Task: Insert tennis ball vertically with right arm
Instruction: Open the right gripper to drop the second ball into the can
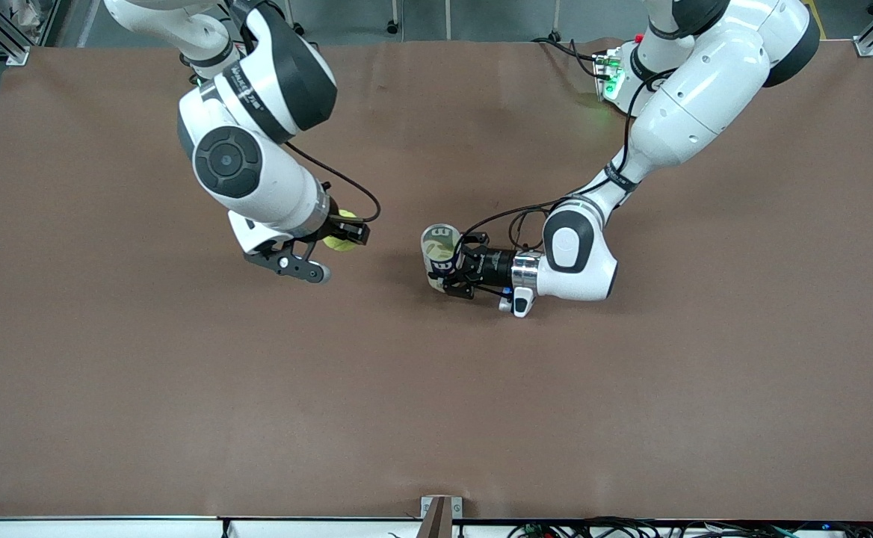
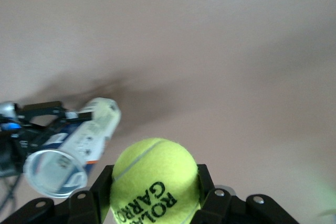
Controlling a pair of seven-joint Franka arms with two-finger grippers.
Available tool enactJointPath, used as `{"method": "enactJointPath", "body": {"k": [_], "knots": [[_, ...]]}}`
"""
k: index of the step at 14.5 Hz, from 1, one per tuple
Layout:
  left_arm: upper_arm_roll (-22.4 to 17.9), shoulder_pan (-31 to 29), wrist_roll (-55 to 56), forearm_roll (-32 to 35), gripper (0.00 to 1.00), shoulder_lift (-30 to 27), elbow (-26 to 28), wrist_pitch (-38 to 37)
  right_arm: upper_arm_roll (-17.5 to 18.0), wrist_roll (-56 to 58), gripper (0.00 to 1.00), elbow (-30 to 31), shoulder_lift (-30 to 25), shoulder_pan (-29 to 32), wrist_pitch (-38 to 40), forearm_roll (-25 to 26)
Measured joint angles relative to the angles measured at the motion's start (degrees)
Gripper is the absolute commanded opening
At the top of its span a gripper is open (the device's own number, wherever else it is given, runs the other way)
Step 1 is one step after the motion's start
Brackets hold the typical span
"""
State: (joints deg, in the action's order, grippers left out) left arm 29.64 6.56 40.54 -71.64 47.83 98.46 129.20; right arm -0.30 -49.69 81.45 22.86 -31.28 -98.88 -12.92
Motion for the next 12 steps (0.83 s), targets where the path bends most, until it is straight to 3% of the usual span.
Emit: {"method": "enactJointPath", "body": {"k": [7,12], "knots": [[0.01,0.00,0.10,0.00,0.72,0.00,0.00,-0.09,0.01,-10.50,0.38,-1.08,3.72,-4.99,-12.43,-4.78],[0.00,-0.03,0.17,0.00,0.72,0.00,0.00,-0.09,0.03,-13.29,0.38,-1.29,6.78,-8.55,-16.29,-5.09]]}}
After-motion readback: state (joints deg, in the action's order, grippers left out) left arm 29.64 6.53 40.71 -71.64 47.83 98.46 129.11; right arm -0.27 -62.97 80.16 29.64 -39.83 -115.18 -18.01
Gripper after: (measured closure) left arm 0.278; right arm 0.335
